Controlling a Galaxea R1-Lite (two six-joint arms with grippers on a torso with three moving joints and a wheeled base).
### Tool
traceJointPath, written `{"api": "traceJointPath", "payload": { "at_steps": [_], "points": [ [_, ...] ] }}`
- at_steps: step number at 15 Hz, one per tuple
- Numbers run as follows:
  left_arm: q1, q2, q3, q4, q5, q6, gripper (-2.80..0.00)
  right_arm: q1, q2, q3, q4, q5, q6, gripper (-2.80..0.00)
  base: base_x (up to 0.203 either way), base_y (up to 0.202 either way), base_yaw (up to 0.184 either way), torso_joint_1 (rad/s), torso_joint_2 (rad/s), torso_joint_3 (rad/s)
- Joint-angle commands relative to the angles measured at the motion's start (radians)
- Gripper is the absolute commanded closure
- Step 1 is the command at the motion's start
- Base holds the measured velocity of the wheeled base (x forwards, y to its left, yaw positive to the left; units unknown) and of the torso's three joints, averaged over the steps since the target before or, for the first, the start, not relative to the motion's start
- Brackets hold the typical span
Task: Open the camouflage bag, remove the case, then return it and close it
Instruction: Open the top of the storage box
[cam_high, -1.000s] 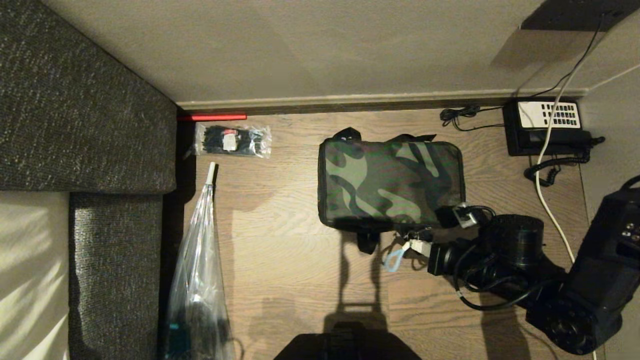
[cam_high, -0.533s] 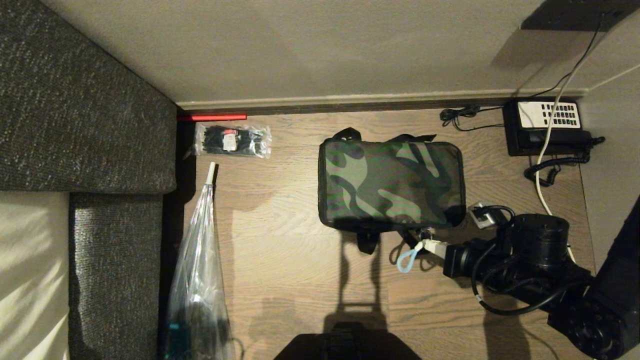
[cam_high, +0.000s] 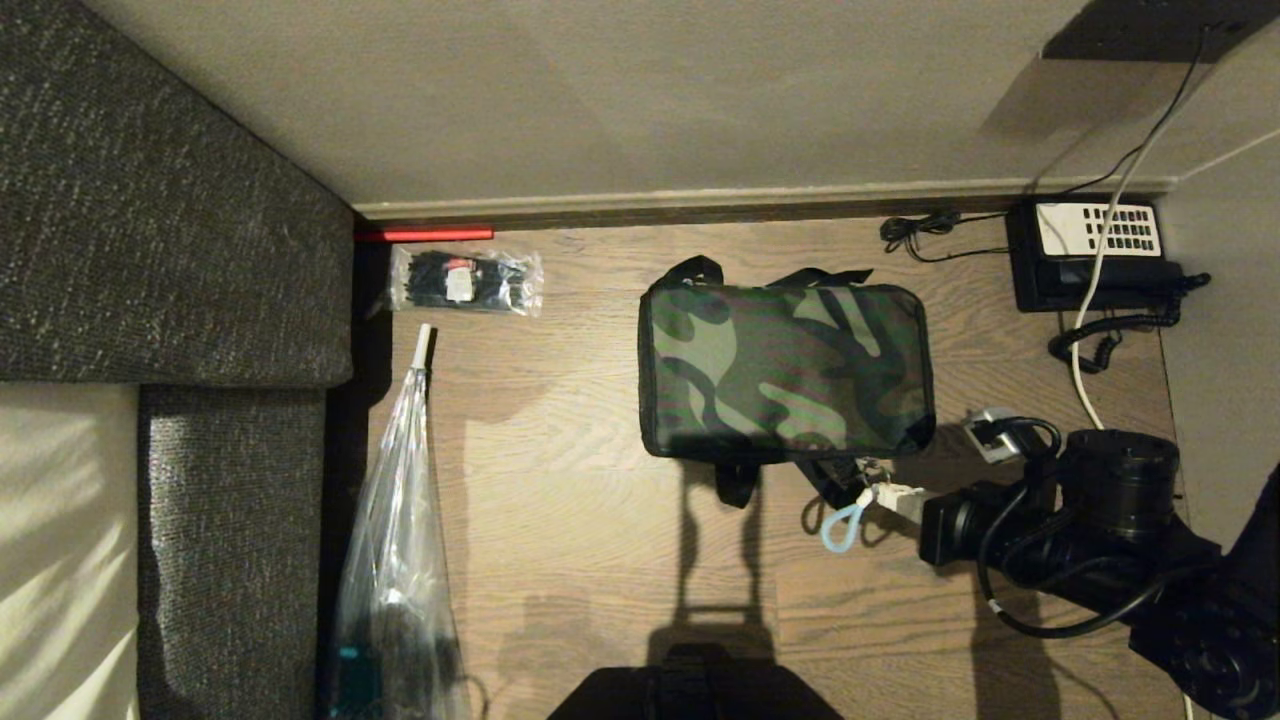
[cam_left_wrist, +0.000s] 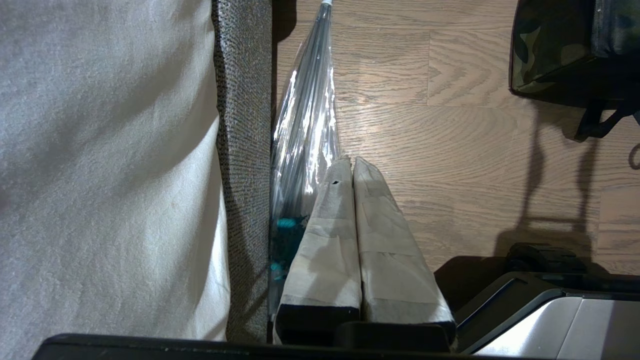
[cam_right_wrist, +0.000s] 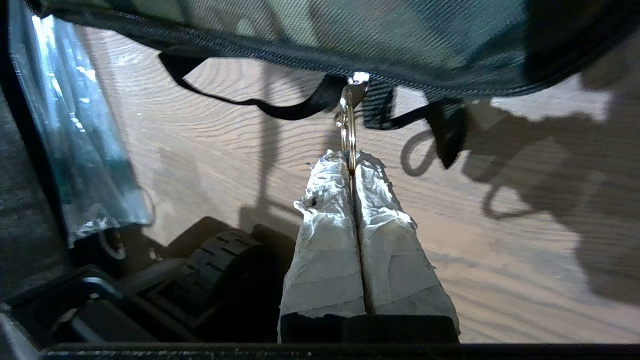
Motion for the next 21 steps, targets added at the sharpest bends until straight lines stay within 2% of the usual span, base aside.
{"api": "traceJointPath", "payload": {
  "at_steps": [1,10,21],
  "points": [
    [0.0,-0.002,0.0,0.0,0.0,0.0,0.0,-0.019,-0.005,0.001,-0.007,0.001,-0.02,0.0,0.0,0.0,0.0,0.0,0.0,0.0],
    [0.0,-0.002,0.0,0.0,0.0,0.0,0.0,-0.087,-0.002,-0.002,-0.006,0.003,-0.069,0.0,0.0,0.0,0.0,0.0,0.0,0.0],
    [0.0,-0.002,0.0,0.0,0.0,0.0,0.0,-0.107,-0.006,-0.012,0.013,0.003,-0.097,0.0,0.0,0.0,0.0,0.0,0.0,0.0]
  ]
}}
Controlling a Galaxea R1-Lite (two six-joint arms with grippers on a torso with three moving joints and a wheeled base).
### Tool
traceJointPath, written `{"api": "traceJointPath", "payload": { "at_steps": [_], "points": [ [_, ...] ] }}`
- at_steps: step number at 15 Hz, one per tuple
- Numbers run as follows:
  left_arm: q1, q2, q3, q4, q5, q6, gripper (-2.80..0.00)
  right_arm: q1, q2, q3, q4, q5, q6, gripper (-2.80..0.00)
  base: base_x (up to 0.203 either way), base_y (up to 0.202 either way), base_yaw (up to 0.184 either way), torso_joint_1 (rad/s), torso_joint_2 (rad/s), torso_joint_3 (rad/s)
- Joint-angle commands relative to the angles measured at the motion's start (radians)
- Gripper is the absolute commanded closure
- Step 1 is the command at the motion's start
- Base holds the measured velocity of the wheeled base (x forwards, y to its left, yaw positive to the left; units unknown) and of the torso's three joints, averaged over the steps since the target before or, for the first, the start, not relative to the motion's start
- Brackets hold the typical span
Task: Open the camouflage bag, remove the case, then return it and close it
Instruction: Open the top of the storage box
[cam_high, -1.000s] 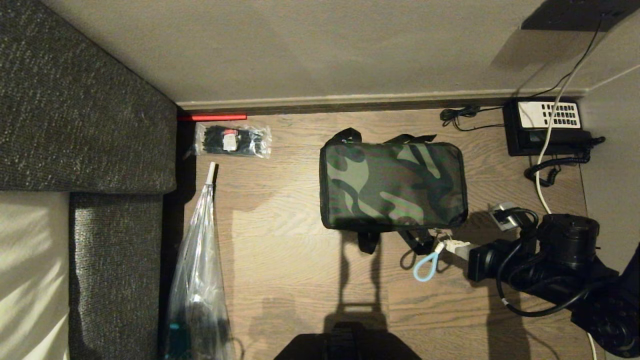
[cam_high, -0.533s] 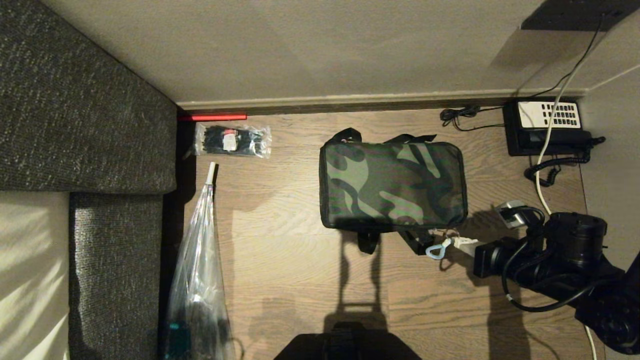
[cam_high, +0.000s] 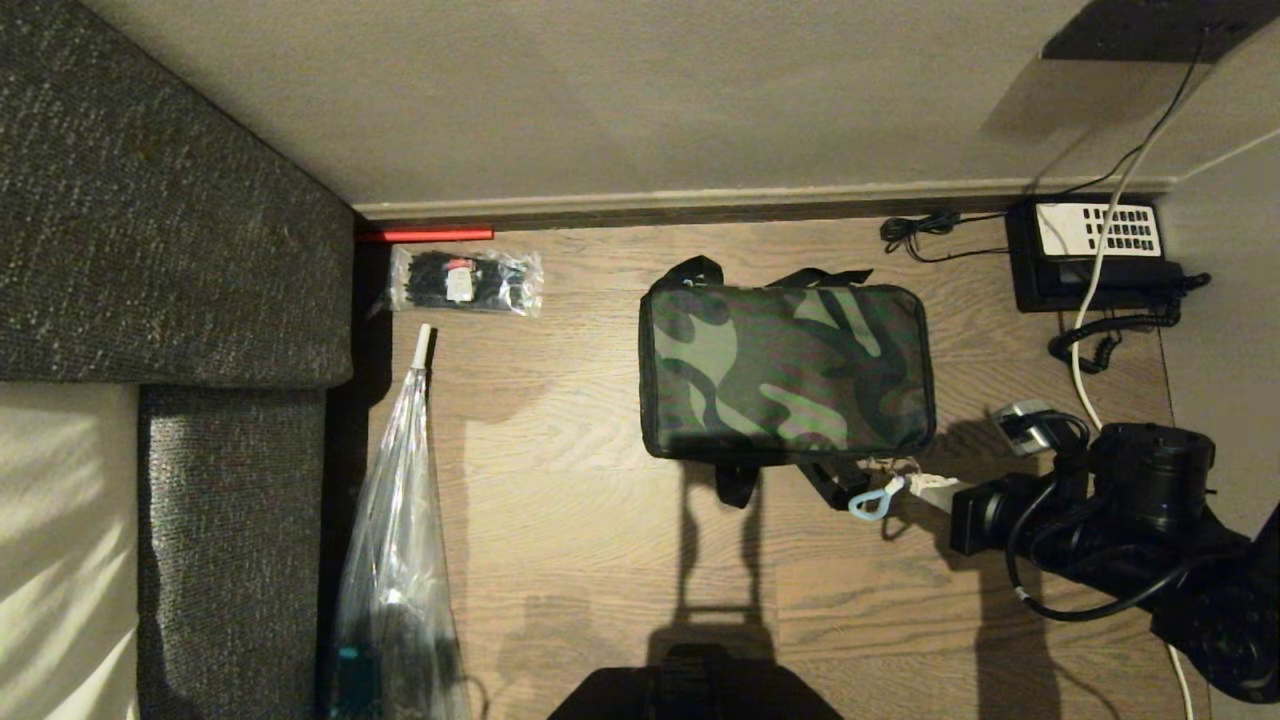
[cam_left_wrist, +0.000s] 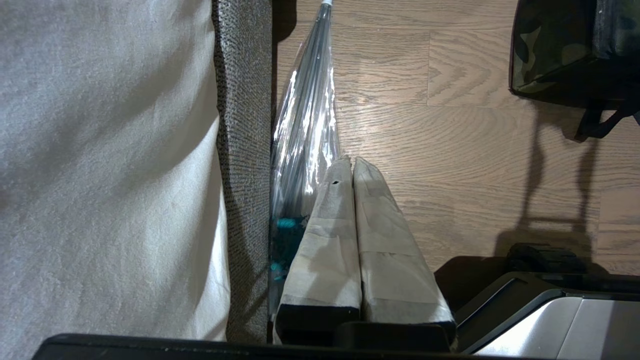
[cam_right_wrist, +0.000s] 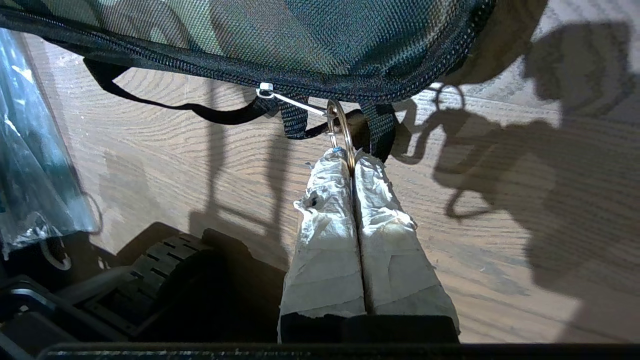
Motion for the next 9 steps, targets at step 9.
{"api": "traceJointPath", "payload": {
  "at_steps": [9],
  "points": [
    [0.0,-0.002,0.0,0.0,0.001,0.0,0.0,-0.033,-0.051,-0.013,-0.01,0.024,-0.007,0.0,0.0,0.0,0.0,0.0,0.0,0.0]
  ]
}}
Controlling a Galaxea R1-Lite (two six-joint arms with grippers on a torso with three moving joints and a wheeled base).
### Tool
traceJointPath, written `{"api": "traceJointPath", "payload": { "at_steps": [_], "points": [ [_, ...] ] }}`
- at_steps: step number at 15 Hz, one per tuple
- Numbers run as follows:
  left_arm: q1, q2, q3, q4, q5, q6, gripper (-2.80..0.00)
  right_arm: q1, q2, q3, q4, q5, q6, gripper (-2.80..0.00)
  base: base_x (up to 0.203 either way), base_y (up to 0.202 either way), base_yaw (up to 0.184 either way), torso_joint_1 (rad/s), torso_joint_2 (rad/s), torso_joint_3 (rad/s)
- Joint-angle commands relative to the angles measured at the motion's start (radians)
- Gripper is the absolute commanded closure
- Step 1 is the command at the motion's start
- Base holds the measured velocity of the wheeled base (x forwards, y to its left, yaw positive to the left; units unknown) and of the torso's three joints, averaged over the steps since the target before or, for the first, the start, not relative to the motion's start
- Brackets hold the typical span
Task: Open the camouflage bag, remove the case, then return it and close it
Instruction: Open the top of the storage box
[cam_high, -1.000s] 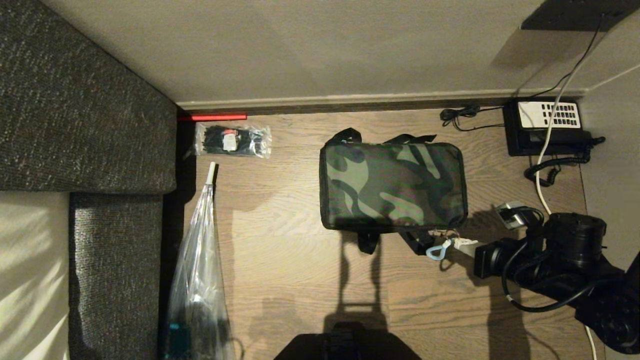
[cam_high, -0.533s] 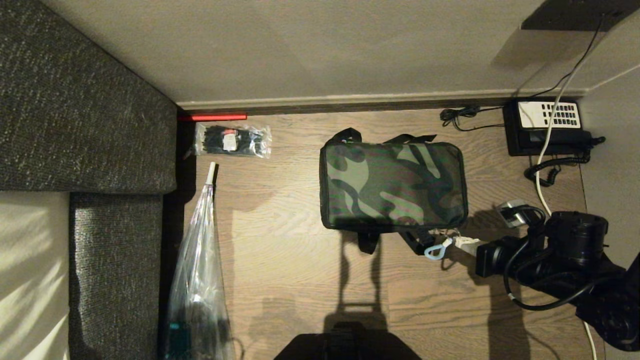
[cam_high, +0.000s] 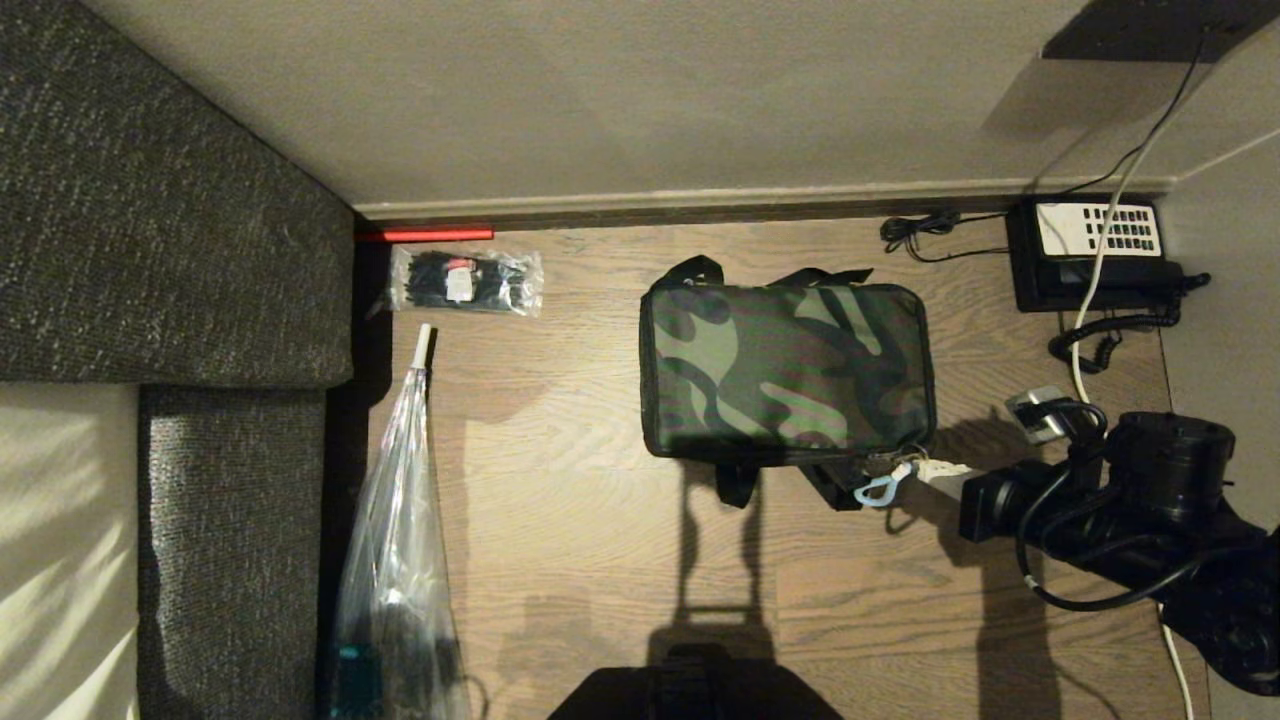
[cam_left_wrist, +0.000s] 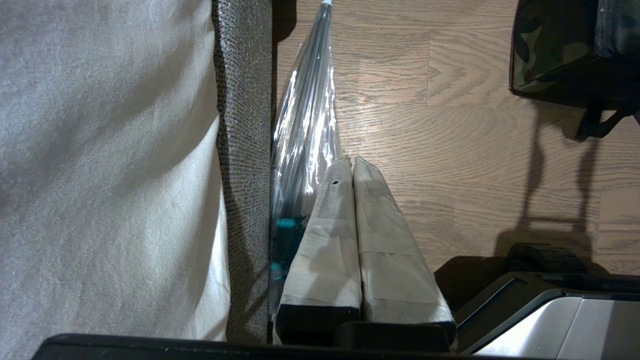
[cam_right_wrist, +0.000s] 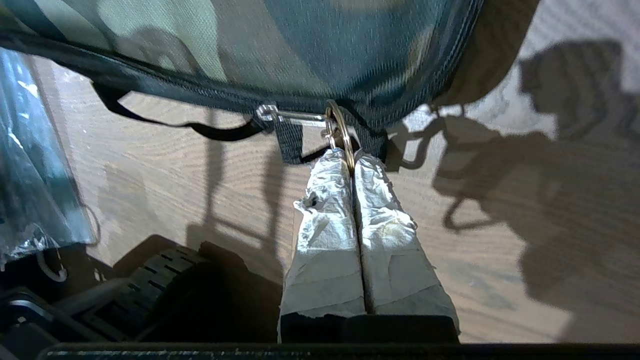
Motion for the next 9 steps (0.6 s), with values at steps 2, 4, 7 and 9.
{"api": "traceJointPath", "payload": {
  "at_steps": [2,4,7,9],
  "points": [
    [0.0,-0.002,0.0,0.0,0.001,0.0,0.0,-0.024,-0.025,0.009,0.001,0.011,-0.027,0.0,0.0,0.0,0.0,0.0,0.0,0.0],
    [-0.001,-0.002,0.0,0.0,0.001,0.0,0.0,-0.032,-0.026,0.018,0.008,0.011,-0.031,0.0,0.0,0.0,0.0,0.0,0.0,0.0],
    [-0.001,-0.002,0.0,0.0,0.001,0.0,0.0,-0.061,-0.027,0.02,0.027,0.016,-0.06,0.0,0.0,0.0,0.0,0.0,0.0,0.0],
    [0.0,-0.002,0.0,0.0,0.001,0.0,0.0,-0.082,-0.022,0.006,0.028,0.017,-0.066,0.0,0.0,0.0,0.0,0.0,0.0,0.0]
  ]
}}
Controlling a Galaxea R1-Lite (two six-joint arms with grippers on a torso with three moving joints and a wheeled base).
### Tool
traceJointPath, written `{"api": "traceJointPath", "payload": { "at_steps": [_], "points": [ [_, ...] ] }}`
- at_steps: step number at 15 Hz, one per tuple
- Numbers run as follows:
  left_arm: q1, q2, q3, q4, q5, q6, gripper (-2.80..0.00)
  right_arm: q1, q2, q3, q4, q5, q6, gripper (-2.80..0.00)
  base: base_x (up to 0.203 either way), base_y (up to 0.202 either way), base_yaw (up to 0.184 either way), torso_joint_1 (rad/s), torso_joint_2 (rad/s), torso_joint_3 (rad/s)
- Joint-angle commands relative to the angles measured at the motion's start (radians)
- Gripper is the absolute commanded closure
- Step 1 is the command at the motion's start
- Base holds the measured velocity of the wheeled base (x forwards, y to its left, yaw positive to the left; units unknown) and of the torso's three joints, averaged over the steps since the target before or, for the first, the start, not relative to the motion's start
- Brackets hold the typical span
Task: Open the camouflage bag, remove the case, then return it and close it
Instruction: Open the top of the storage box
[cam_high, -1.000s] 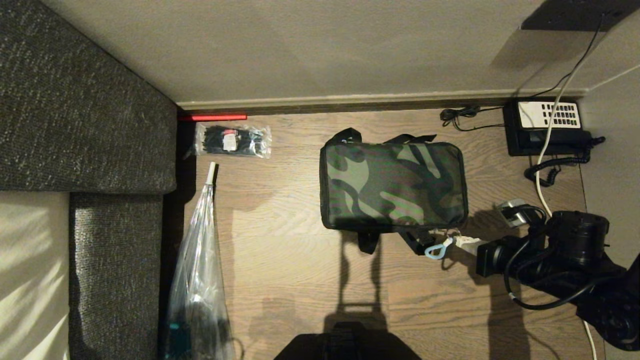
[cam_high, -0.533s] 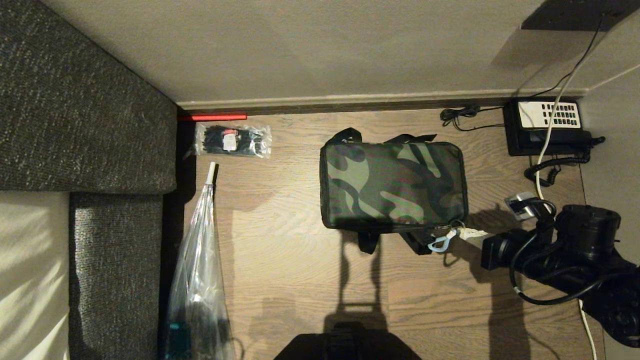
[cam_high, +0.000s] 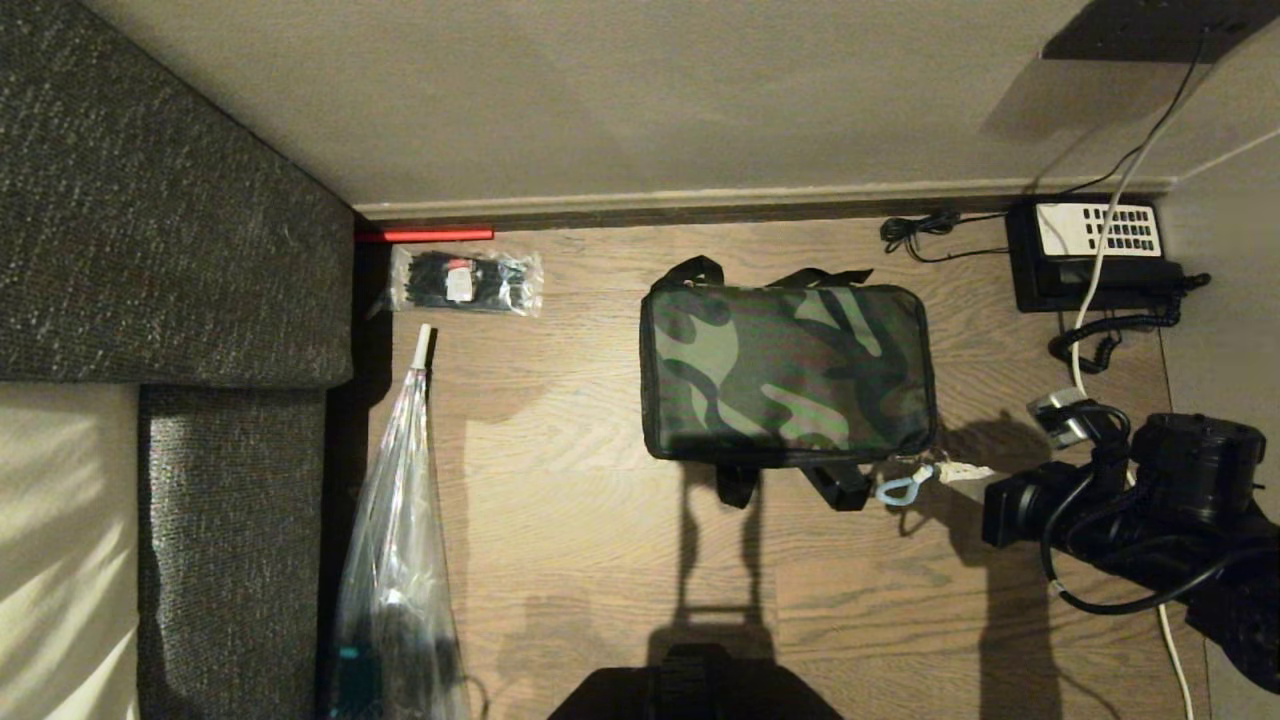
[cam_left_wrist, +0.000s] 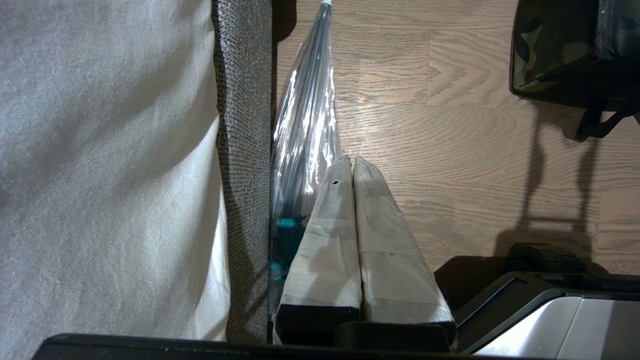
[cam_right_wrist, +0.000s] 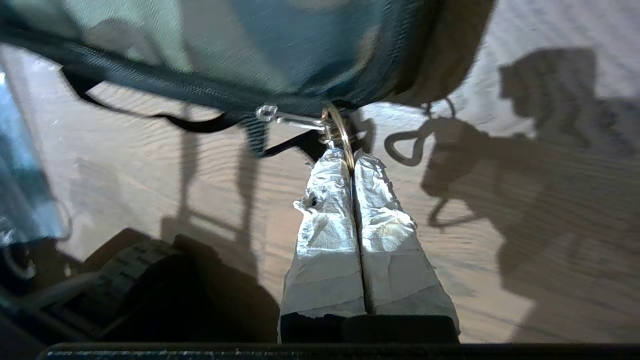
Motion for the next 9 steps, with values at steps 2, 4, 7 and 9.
{"api": "traceJointPath", "payload": {
  "at_steps": [2,4,7,9],
  "points": [
    [0.0,-0.002,0.0,0.0,0.001,0.0,0.0,-0.033,0.002,-0.013,0.001,0.005,-0.013,0.0,0.0,0.0,0.0,0.0,0.0,0.0],
    [0.0,-0.002,0.0,0.0,0.001,0.0,0.0,-0.057,0.0,-0.022,0.011,0.009,-0.022,0.0,0.0,0.0,0.0,0.0,0.0,0.0],
    [0.0,-0.002,0.0,0.0,0.001,0.0,0.0,-0.091,-0.012,-0.027,0.024,0.038,-0.024,0.0,0.0,0.0,0.0,0.0,0.0,0.0],
    [0.0,-0.002,0.0,0.0,0.001,0.0,0.0,-0.106,-0.018,-0.035,0.027,0.038,-0.027,0.0,0.0,0.0,0.0,0.0,0.0,0.0]
  ]
}}
